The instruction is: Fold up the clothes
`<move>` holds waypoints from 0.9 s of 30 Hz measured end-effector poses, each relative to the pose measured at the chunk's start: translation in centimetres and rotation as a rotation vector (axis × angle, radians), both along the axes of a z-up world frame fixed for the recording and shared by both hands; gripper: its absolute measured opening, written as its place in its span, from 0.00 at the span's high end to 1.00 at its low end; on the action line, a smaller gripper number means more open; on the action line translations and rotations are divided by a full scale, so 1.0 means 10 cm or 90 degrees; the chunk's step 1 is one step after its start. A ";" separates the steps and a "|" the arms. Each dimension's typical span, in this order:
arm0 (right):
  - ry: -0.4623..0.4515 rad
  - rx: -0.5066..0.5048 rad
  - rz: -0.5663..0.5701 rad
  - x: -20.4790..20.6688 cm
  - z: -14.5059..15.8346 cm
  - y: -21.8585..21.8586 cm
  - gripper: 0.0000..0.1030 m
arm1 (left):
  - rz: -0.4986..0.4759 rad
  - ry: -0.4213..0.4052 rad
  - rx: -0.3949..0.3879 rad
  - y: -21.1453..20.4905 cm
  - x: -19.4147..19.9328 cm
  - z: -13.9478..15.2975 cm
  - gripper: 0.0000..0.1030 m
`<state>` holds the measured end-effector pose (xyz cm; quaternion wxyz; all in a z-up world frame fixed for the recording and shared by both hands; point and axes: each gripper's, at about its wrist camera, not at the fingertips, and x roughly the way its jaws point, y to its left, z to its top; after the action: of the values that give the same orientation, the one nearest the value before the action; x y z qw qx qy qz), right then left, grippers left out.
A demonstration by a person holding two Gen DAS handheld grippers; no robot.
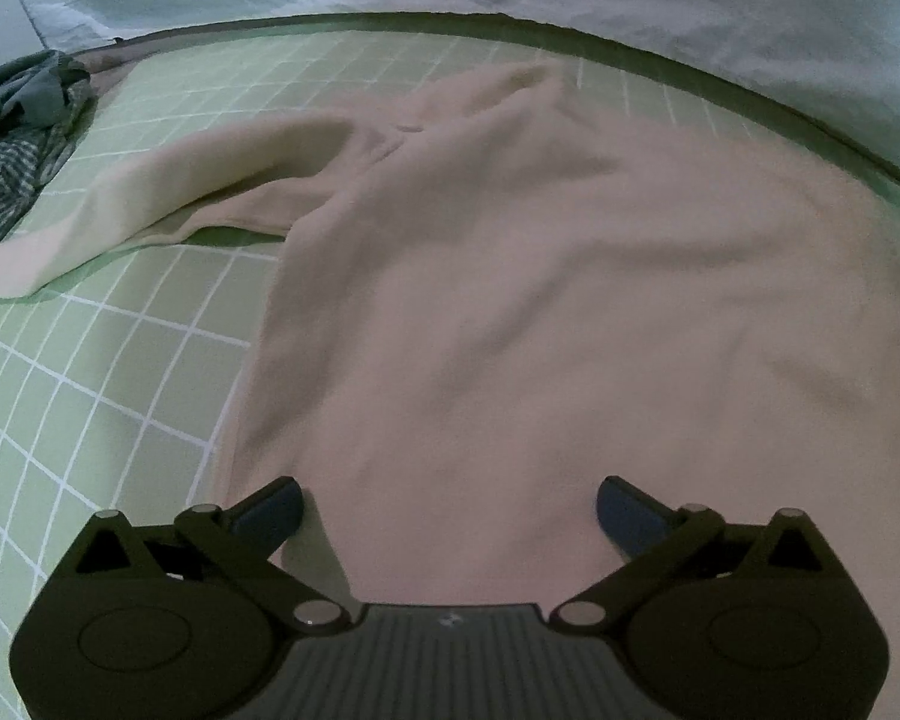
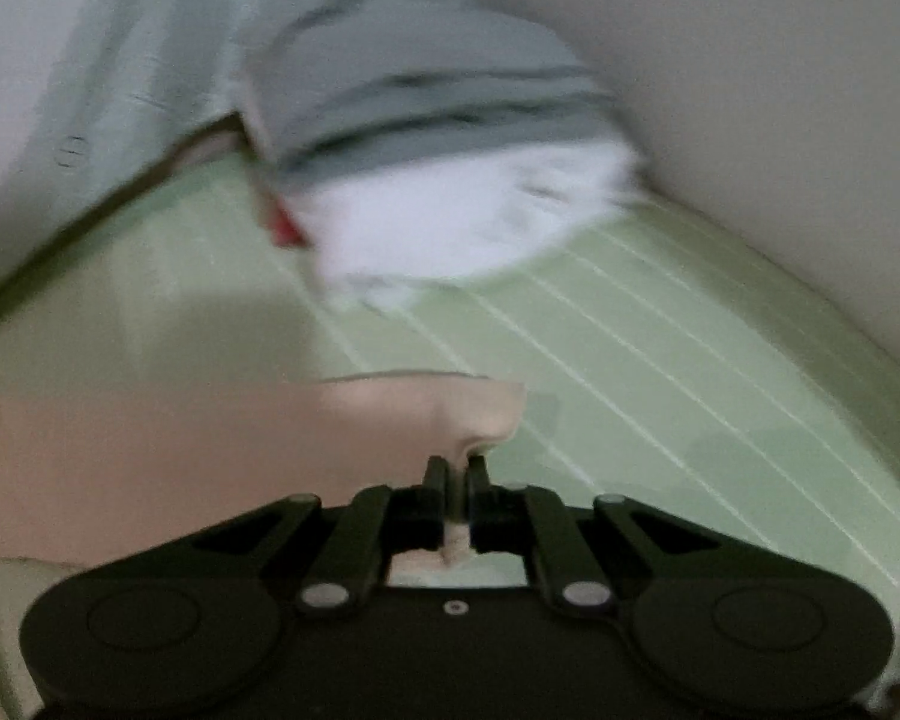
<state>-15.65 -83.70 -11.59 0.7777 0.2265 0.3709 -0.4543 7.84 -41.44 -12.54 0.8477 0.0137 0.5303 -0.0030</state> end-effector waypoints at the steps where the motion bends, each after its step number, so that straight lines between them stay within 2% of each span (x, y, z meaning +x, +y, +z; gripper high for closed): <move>1: 0.003 0.007 -0.012 -0.14 -0.01 0.02 0.93 | 0.002 -0.001 0.000 0.00 0.00 0.00 0.00; 5: 0.007 0.030 -0.025 -0.45 -0.05 0.16 0.93 | 0.008 -0.003 0.001 -0.01 -0.01 0.01 0.00; 9: 0.030 0.025 -0.016 -0.43 -0.05 0.26 0.93 | 0.006 -0.008 0.001 -0.01 -0.03 0.01 0.00; 16: 0.020 0.050 -0.032 -0.48 -0.04 0.31 0.92 | -0.019 -0.014 -0.005 0.04 -0.06 0.00 0.00; 19: 0.024 0.051 -0.023 -0.50 -0.04 0.38 0.86 | -0.030 -0.005 -0.019 0.11 -0.08 0.03 0.00; 21: 0.034 0.048 -0.003 -0.50 -0.03 0.41 0.81 | -0.007 -0.010 -0.039 0.22 -0.14 0.11 0.00; 23: 0.040 0.048 0.009 -0.50 -0.03 0.42 0.65 | 0.012 -0.022 -0.051 0.38 -0.23 0.20 0.00; 24: 0.038 0.050 0.010 -0.51 -0.02 0.44 0.60 | 0.017 -0.029 -0.045 0.47 -0.29 0.25 0.00; 26: 0.027 0.049 0.008 -0.54 0.02 0.49 0.38 | 0.028 -0.040 -0.026 0.64 -0.42 0.33 0.00; 27: 0.023 0.042 0.010 -0.54 0.04 0.55 0.34 | 0.034 -0.044 -0.014 0.74 -0.48 0.37 0.00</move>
<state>-21.02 -78.23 -11.17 0.7665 0.2410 0.4013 -0.4398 3.01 -34.08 -8.80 0.8653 -0.0094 0.5009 0.0140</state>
